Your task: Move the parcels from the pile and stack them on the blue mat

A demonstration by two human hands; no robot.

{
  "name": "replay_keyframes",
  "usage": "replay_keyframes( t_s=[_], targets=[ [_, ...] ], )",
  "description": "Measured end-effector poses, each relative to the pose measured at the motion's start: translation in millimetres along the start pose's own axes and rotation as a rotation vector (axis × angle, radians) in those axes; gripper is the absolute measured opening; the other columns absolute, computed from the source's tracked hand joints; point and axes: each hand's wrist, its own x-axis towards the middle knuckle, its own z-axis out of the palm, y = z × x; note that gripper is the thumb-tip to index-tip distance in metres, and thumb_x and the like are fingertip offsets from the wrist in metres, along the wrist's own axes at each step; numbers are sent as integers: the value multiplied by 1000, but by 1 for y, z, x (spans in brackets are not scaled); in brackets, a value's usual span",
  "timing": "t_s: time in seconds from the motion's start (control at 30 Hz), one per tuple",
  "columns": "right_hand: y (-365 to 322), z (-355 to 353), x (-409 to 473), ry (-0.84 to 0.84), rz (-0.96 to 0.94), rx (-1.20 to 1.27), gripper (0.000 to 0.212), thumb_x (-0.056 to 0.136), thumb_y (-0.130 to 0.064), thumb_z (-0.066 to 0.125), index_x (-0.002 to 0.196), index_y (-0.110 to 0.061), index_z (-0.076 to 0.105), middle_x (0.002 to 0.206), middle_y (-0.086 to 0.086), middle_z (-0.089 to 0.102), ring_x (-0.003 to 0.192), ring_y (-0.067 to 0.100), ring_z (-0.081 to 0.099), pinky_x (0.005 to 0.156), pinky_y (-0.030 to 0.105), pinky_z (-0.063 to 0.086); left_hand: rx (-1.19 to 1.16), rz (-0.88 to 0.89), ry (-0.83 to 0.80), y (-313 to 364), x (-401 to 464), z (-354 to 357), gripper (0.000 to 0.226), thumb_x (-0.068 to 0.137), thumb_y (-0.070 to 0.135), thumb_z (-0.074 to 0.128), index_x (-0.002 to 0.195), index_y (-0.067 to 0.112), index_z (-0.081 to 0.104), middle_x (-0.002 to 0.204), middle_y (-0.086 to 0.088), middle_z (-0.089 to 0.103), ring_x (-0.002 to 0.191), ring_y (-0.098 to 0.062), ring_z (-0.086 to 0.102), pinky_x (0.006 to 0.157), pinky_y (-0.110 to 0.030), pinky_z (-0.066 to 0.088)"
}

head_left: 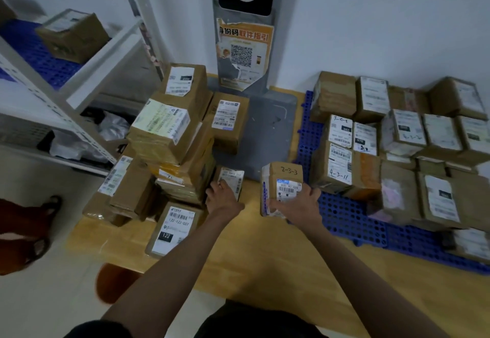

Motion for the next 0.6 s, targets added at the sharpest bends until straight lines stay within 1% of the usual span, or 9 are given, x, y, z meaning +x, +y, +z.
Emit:
replay_keyframes(
  t_s=[0.13, 0.23, 0.37, 0.5, 0.6],
  targets=[
    [9, -5, 1, -11, 7, 8, 114, 60, -56, 82, 143, -10, 21, 137, 10, 21, 134, 34, 30, 108, 52, 36, 114, -21, 69, 1, 9, 9, 103, 68, 49, 78, 143, 12, 18, 144, -15, 24, 133, -32, 27, 105, -43, 34],
    [13, -8, 1, -21, 7, 10, 115, 62, -59, 80, 145, -9, 19, 141, 12, 20, 135, 35, 29, 109, 52, 35, 162, -34, 105, 2, 12, 15, 102, 66, 52, 78, 140, 13, 20, 143, -15, 24, 131, -32, 29, 105, -42, 34],
    [15, -11, 0, -17, 10, 9, 116, 63, -60, 79, 146, -10, 18, 144, 13, 18, 136, 35, 28, 110, 54, 33, 125, -48, 77, 5, 13, 19, 105, 67, 46, 81, 143, 16, 15, 146, -16, 17, 133, -37, 29, 106, -45, 35],
    [18, -10, 0, -22, 10, 21, 117, 63, -59, 80, 148, -10, 16, 145, 13, 16, 137, 35, 25, 111, 54, 32, 108, -50, 48, 3, 13, 22, 112, 68, 46, 81, 148, 20, 7, 146, -19, 21, 133, -36, 30, 107, -45, 35],
    [16, -13, 2, -30, 12, 2, 117, 63, -60, 79, 148, -11, 15, 145, 12, 16, 137, 35, 26, 109, 54, 34, 52, -52, 19, 0, 15, 20, 115, 67, 43, 83, 149, 20, 6, 147, -19, 21, 136, -37, 27, 108, -46, 33]
  ],
)
